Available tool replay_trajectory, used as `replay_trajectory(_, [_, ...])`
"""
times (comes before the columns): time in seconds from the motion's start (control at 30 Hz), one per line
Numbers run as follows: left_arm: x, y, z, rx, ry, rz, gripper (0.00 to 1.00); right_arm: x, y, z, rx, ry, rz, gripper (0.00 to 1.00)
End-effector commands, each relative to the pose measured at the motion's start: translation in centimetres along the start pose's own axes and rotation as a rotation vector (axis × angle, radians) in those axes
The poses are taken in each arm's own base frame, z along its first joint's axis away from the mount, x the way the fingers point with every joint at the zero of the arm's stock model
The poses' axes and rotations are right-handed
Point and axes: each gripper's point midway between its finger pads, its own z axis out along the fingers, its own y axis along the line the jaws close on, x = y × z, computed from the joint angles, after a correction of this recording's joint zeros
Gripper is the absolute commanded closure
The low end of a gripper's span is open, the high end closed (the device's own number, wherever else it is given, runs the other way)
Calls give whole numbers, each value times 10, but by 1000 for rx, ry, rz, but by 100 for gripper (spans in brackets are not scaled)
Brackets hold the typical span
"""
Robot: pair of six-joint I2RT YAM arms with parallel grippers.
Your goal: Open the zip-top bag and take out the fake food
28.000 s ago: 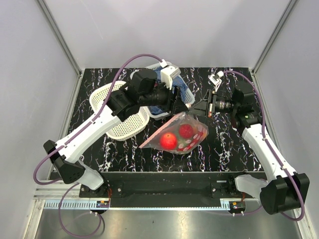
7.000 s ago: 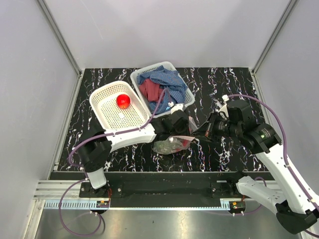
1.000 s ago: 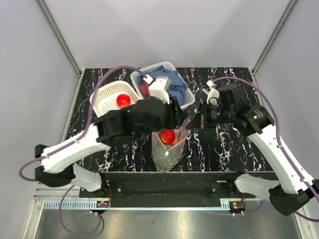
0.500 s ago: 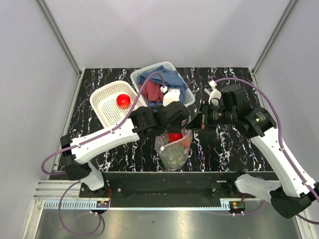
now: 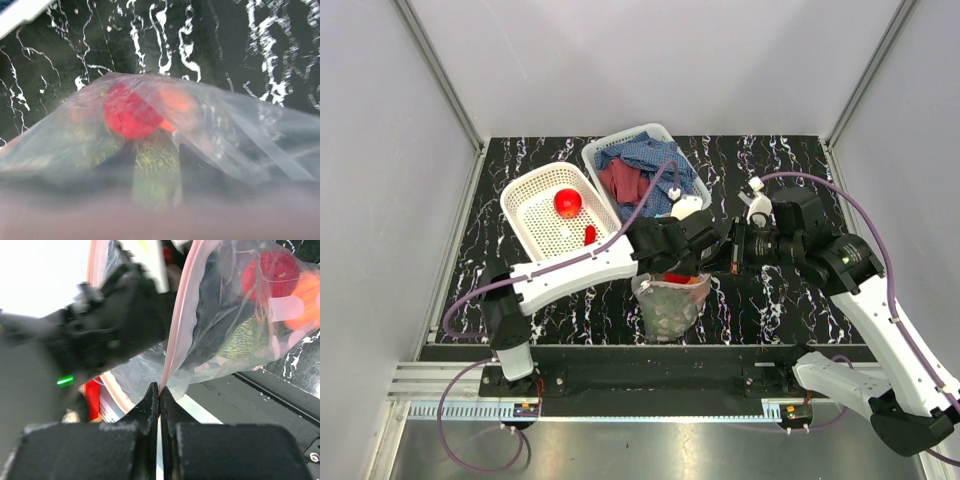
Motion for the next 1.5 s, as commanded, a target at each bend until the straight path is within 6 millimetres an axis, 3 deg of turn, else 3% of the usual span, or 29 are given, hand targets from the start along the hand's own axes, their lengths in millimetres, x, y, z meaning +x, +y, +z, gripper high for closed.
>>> replay_trajectory(0.0, [4,-2,18,0,23,-20,57,-6,4,-7,-5,-47,-10,100])
replay_trajectory(0.33, [24,22,49,-108,35,-16,52,-7,5,-14,11,-67,-23,100])
replay_trajectory(0.43, [30,29,59,-126,34,-3,60,-7,4,-16,17,-66,-28,100])
replay_trajectory(0.47, [30,29,61,-128,32,2,67,-7,4,-16,19,-67,-29,100])
replay_trajectory(0.6, [29,28,59,-117,14,14,71,-7,4,-16,19,-66,-31,100])
replay_trajectory(0.67, [30,30,58,-109,4,6,64,-6,4,-16,16,-61,-32,100])
replay_trajectory(0.7, [29,32,59,-114,-1,2,51,-6,4,-16,17,-60,-33,100])
replay_trajectory(0.9, [28,33,75,-142,-5,-19,17,-6,7,-18,5,-63,-31,100])
replay_trajectory(1.17, [5,33,92,-180,-114,-19,9,-3,9,-21,-4,-61,-33,100])
replay_trajectory(1.23, [4,36,98,-187,-116,0,9,-3,10,-23,-2,-61,-36,100])
replay_trajectory(1.33, [-6,40,97,-163,-157,-22,21,-3,9,-25,2,-66,-40,100])
replay_trajectory(1.47, [-16,46,89,-161,-219,10,44,-2,9,-27,6,-66,-43,100])
